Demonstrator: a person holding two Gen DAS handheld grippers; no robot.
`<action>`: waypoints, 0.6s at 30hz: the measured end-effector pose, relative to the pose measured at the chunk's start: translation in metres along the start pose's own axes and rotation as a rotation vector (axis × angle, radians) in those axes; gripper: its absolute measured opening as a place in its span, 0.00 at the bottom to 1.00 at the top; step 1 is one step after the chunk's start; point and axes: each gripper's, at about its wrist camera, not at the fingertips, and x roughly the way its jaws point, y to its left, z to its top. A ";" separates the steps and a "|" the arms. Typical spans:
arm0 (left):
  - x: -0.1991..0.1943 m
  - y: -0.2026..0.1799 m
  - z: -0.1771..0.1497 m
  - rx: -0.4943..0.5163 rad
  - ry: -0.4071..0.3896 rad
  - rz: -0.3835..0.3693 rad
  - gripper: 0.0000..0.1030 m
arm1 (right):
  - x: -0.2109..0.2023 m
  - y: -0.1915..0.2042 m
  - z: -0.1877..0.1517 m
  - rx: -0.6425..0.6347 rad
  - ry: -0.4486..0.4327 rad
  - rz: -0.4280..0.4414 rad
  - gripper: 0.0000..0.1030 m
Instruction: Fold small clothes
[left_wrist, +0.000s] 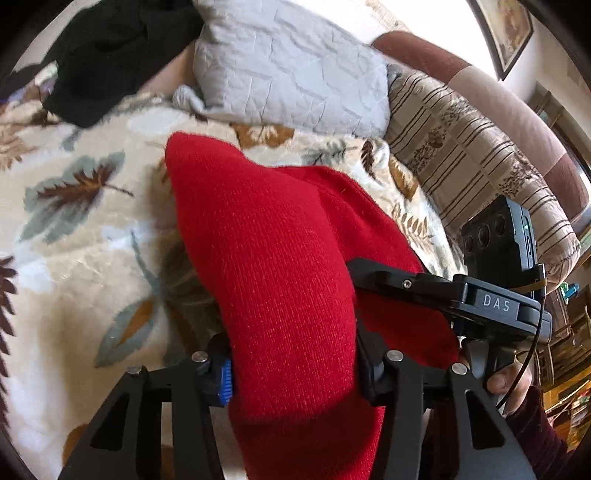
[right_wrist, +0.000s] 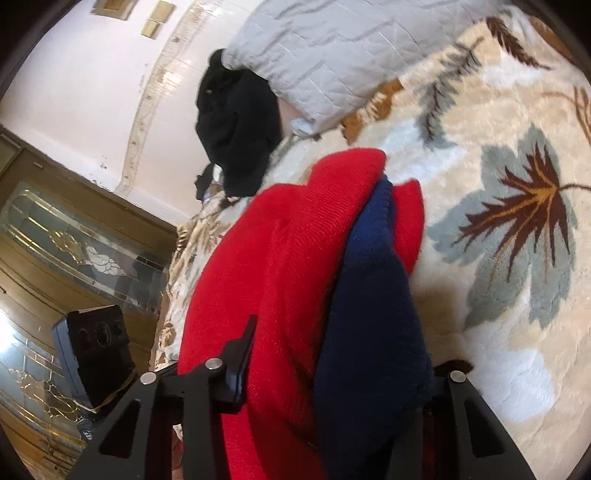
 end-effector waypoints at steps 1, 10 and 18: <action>-0.008 -0.002 0.000 0.008 -0.017 0.005 0.51 | -0.003 0.005 -0.001 -0.010 -0.011 0.010 0.45; -0.068 0.003 -0.007 0.050 -0.157 0.118 0.51 | 0.001 0.057 -0.010 -0.110 -0.090 0.099 0.45; -0.016 0.044 -0.016 -0.046 -0.027 0.268 0.56 | 0.059 0.036 -0.020 -0.078 0.018 -0.073 0.47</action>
